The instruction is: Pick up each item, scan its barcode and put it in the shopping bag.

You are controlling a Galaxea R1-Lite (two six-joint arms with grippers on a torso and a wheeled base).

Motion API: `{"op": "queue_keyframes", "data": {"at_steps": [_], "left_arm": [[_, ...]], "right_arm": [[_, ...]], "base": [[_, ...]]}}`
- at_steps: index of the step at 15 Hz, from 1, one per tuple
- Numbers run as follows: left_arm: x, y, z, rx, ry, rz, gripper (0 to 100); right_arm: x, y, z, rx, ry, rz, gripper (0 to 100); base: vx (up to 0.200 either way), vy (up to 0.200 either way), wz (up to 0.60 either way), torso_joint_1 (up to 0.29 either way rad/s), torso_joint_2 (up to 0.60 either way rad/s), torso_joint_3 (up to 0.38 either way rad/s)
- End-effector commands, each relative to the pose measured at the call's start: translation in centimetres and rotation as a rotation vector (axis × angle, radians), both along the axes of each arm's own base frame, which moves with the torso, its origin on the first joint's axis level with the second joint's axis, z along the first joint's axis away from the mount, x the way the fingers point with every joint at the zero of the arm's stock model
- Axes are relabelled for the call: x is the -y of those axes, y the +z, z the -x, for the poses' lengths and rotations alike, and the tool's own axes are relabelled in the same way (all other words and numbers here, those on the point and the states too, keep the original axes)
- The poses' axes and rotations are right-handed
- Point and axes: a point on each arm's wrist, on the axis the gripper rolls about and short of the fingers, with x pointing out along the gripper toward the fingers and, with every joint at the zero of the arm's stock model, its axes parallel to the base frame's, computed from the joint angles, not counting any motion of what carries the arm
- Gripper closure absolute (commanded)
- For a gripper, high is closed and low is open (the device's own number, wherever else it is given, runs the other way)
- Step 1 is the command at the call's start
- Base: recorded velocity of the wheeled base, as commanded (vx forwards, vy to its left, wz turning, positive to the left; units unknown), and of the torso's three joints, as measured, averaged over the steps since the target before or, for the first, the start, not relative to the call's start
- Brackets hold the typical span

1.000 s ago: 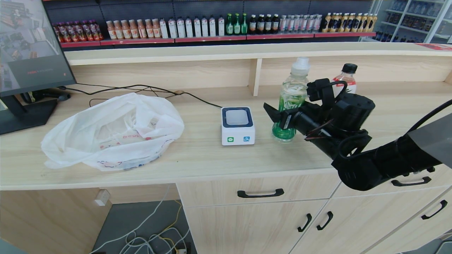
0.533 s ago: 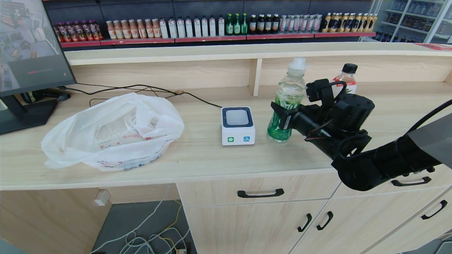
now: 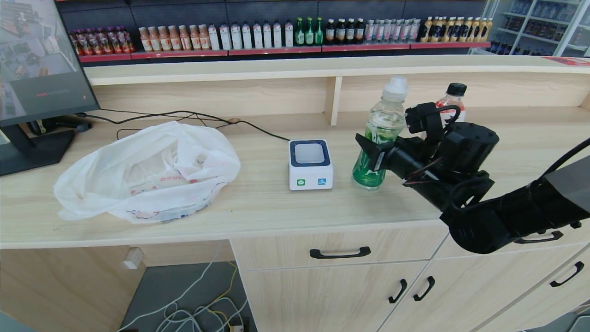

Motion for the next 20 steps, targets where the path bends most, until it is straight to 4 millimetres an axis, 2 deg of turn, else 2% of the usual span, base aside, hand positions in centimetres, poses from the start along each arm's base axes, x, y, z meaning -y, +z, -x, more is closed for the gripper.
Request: {"op": "queue_keyframes", "data": {"at_steps": [1, 7, 8, 11, 15, 20], "left_arm": [[0.0, 0.0, 0.0, 0.0, 0.002, 0.0, 0], [0.0, 0.0, 0.0, 0.0, 0.0, 0.0, 0], [0.0, 0.0, 0.0, 0.0, 0.0, 0.0, 0], [0.0, 0.0, 0.0, 0.0, 0.0, 0.0, 0], [0.0, 0.0, 0.0, 0.0, 0.0, 0.0, 0], [0.0, 0.0, 0.0, 0.0, 0.0, 0.0, 0]], "right_arm": [[0.3, 1.2, 0.8, 0.025, 0.0, -0.01, 100], [0.6, 4.2, 2.6, 0.096, 0.012, -0.035, 100], [0.6, 5.0, 3.7, 0.114, 0.024, -0.043, 100], [0.1, 4.8, 6.8, 0.095, 0.075, -0.031, 100], [0.5, 6.2, 9.8, 0.158, 0.099, -0.039, 100], [2.2, 4.5, 13.8, 0.119, 0.104, 0.021, 100]], "base": [[0.0, 0.0, 0.0, 0.0, 0.0, 0.0], [0.0, 0.0, 0.0, 0.0, 0.0, 0.0], [0.0, 0.0, 0.0, 0.0, 0.0, 0.0], [0.0, 0.0, 0.0, 0.0, 0.0, 0.0], [0.0, 0.0, 0.0, 0.0, 0.0, 0.0], [0.0, 0.0, 0.0, 0.0, 0.0, 0.0]]}}
